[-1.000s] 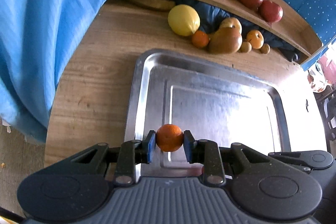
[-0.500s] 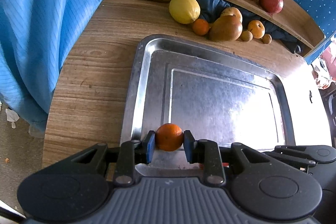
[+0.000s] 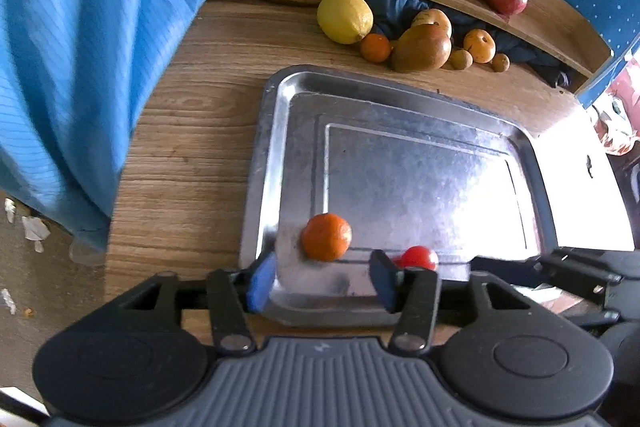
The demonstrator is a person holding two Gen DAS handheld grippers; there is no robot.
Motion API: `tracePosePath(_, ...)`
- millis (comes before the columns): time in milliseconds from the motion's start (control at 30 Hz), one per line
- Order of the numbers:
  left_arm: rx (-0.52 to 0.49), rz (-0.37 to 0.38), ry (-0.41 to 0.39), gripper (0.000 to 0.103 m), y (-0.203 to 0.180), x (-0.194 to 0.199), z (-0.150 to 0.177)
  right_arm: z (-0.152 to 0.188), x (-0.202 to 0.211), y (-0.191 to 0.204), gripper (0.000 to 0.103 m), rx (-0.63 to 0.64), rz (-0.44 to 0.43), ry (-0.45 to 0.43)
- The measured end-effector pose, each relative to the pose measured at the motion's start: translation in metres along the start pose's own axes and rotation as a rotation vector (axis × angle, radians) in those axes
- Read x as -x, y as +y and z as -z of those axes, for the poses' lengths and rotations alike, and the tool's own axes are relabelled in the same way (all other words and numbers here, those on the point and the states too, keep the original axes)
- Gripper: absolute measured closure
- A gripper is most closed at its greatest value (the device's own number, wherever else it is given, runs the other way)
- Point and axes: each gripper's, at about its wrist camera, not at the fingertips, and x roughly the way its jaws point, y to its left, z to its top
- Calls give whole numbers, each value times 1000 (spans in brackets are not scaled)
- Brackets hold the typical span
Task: Organize fruits
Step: 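Carry the orange and tomato onto the tray and open both tools, then withdraw both tools from the tray and reach back toward the fruits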
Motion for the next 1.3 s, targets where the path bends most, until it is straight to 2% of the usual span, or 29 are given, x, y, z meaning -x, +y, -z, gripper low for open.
tracePosePath(133,-21,-22,1,27,1,12,3,2,10,-2,39,16,31,-5)
tracePosePath(300,-54,-46,24,14,0,20,7,7,21,-5,27,35,63,-2)
tracePosePath(433,-76,-77,48,7,-4,22,11,11,28,-6,18,44,96,-1)
tracePosePath(633,-95,-140,79,3,-11,23,13,20,37,-12,5,42,151,11)
tracePosePath(867,-136,-180,99,1,-19,17,4,23,42,-27,1,-7,198,9)
tracePosePath(1300,-194,-184,91,1,-31,-5,-30,0,35,-48,1,-70,240,5)
